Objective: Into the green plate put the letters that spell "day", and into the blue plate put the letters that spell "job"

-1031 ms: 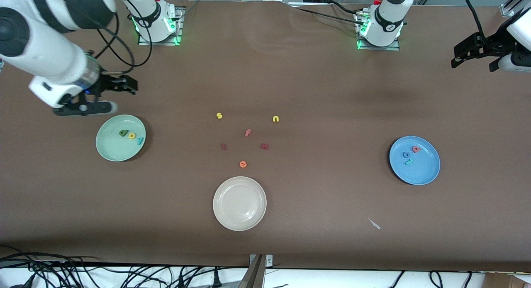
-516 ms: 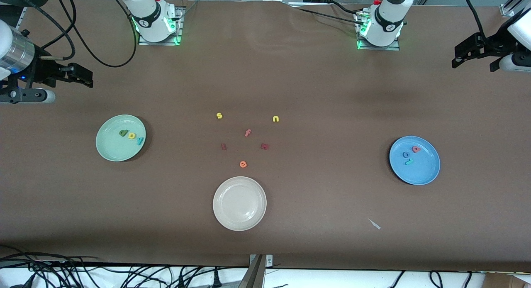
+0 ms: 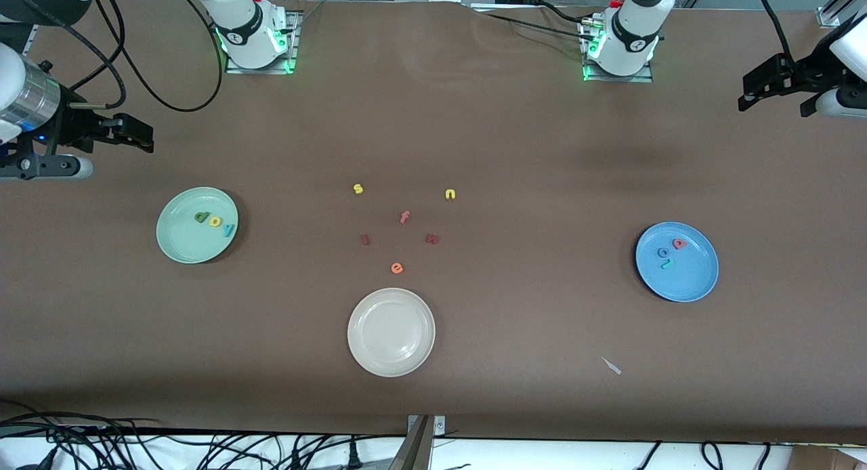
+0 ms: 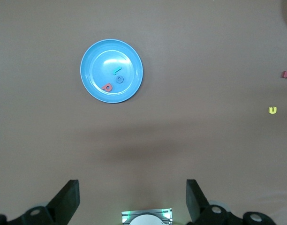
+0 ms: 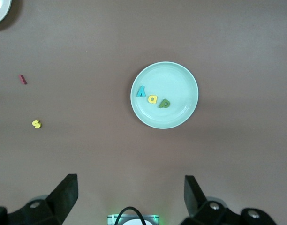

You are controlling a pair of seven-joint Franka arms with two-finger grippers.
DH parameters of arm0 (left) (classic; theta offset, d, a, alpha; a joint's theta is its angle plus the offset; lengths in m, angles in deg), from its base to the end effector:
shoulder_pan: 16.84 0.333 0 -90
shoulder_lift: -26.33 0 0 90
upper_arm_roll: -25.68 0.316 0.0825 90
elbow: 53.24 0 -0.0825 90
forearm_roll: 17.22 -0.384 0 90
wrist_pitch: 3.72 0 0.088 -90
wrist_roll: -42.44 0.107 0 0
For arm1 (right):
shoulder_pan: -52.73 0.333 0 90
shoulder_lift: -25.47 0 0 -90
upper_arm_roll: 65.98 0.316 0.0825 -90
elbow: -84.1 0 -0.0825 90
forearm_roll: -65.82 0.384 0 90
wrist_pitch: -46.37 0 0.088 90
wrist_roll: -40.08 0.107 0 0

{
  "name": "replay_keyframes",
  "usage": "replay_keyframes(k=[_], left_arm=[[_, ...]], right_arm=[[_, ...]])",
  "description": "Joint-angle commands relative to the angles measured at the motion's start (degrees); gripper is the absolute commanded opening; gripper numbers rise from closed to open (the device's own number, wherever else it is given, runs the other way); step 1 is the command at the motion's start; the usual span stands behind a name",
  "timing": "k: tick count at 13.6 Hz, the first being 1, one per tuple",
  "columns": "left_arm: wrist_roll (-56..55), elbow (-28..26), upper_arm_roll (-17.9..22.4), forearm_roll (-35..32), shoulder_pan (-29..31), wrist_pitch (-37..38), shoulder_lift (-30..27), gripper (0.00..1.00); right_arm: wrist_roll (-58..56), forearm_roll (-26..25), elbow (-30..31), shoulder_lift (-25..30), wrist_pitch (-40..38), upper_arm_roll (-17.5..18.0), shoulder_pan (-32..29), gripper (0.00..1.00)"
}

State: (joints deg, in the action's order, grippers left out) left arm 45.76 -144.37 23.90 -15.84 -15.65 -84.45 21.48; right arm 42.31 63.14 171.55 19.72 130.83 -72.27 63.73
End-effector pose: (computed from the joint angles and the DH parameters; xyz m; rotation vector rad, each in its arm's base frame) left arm 0.5105 -0.0089 0.6471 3.1124 -0.1101 -0.1502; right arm 0.5706 0.0447 0.5815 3.0656 0.0644 -0.2276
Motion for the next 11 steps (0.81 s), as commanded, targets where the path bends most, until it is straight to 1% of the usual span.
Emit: replay_keyframes(k=[1,11], left_arm=[[-0.34,1.83,-0.15,-1.91,-0.22,1.28,0.72,1.00],[-0.34,1.83,-0.23,-1.91,-0.22,1.28,0.81,1.00]], right_arm=[[-0.73,-0.31,0.00,-0.23,0.61,0.40,-0.28,1.00],[-0.73,-0.05,-0.18,-0.23,0.44,0.31,-0.37,1.00]])
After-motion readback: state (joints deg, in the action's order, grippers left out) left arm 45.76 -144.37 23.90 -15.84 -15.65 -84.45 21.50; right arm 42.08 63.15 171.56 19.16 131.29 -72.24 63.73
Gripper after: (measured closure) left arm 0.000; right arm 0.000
